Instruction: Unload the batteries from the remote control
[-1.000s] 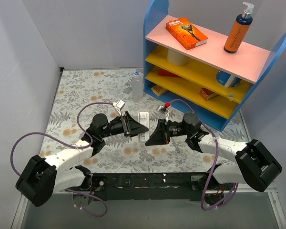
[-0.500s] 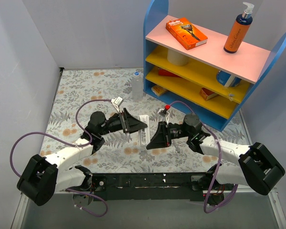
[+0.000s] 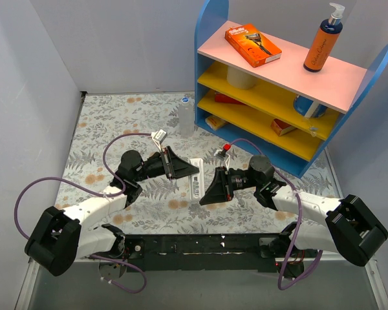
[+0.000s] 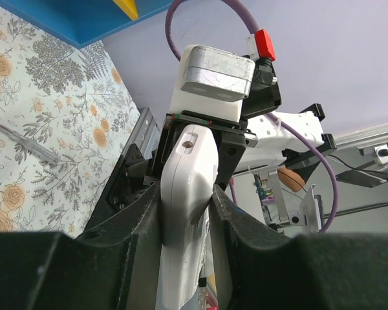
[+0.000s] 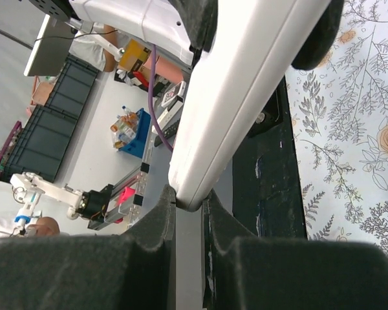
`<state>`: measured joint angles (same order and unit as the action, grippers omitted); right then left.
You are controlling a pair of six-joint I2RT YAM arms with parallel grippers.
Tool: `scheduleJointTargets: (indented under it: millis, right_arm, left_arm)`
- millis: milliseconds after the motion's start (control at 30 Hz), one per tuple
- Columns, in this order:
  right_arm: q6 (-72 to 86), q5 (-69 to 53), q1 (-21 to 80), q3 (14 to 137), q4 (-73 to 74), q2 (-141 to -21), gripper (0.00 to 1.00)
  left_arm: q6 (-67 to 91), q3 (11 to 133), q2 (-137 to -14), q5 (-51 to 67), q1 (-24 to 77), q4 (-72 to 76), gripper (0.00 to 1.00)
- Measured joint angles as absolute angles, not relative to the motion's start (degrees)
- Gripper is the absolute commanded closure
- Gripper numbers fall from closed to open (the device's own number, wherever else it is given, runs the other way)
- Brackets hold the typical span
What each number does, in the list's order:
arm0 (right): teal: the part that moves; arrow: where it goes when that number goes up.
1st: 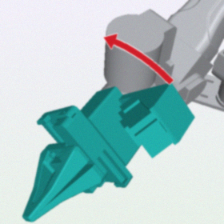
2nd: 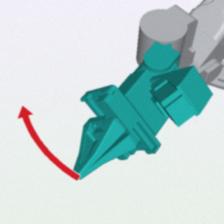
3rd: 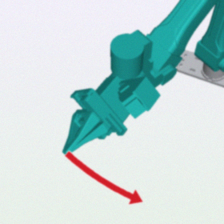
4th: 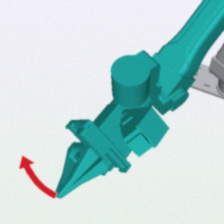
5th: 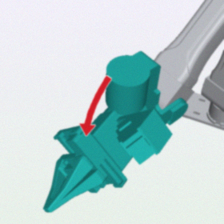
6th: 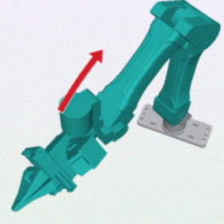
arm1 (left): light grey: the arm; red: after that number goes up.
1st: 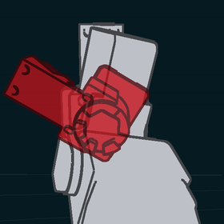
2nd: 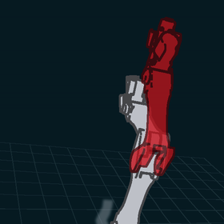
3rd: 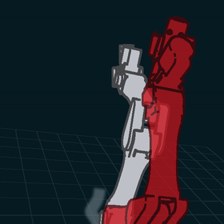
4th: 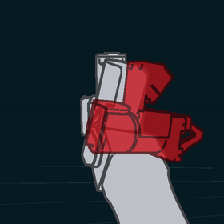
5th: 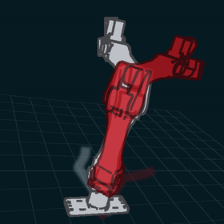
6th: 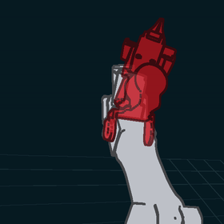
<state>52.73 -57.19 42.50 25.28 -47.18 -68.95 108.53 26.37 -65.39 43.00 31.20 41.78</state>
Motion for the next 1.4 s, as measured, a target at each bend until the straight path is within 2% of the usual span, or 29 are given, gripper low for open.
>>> scheduleJointTargets:
  millis: [33,100,133,167,267,433,567,700,800,1000,1067,1267,1400]
  right_arm:
    - [52.69,-57.14,42.50,25.28,-46.94,-68.93,0.78]
    - [52.29,-56.75,42.50,25.28,-45.82,-68.75,0.72]
    - [51.40,-56.25,42.52,25.32,-44.42,-68.36,0.59]
    - [50.17,-55.59,42.52,25.43,-42.65,-67.75,0.54]
    - [44.93,-52.14,42.52,26.46,-35.18,-65.23,0.45]
    - [34.94,-39.27,42.78,29.93,-19.22,-58.85,0.46]
    - [30.52,-27.14,42.83,30.74,-8.84,-54.41,0.43]
    - [27.29,-12.58,42.87,34.24,4.67,-55.72,0.36]
    - [24.21,-5.17,42.78,35.94,10.79,-59.48,0.35]
    - [18.61,3.09,42.78,40.16,19.11,-71.81,0.38]
    - [17.26,5.41,42.76,41.69,20.56,-74.89,0.39]
    - [13.96,9.91,42.30,43.33,22.48,-79.26,0.52]
    - [12.91,9.89,41.87,43.33,23.03,-81.38,0.54]
  left_arm:
    - [108.57,26.37,-65.56,43.11,31.20,42.04,0.99]
    - [108.40,26.46,-65.95,43.33,31.16,41.82,1.00]
    - [108.20,26.65,-66.19,43.46,31.09,41.12,1.00]
    - [108.09,26.85,-66.48,43.53,31.00,40.32,1.00]
    - [107.98,27.35,-67.22,43.51,30.55,36.69,1.00]
    - [106.72,29.82,-67.29,44.31,27.62,27.92,1.00]
    - [104.68,32.16,-67.40,47.66,21.23,22.41,1.00]
    - [98.15,36.71,-70.43,52.05,15.55,13.26,1.00]
    - [90.61,40.99,-73.71,53.80,14.70,3.90,1.00]
    - [77.93,41.60,-75.09,54.74,14.72,-10.50,1.00]
    - [75.50,40.49,-74.43,53.84,14.74,-12.51,1.00]
    - [72.55,37.32,-69.82,51.66,14.74,-15.00,1.00]
    - [71.77,37.32,-68.45,51.37,14.74,-14.98,1.00]
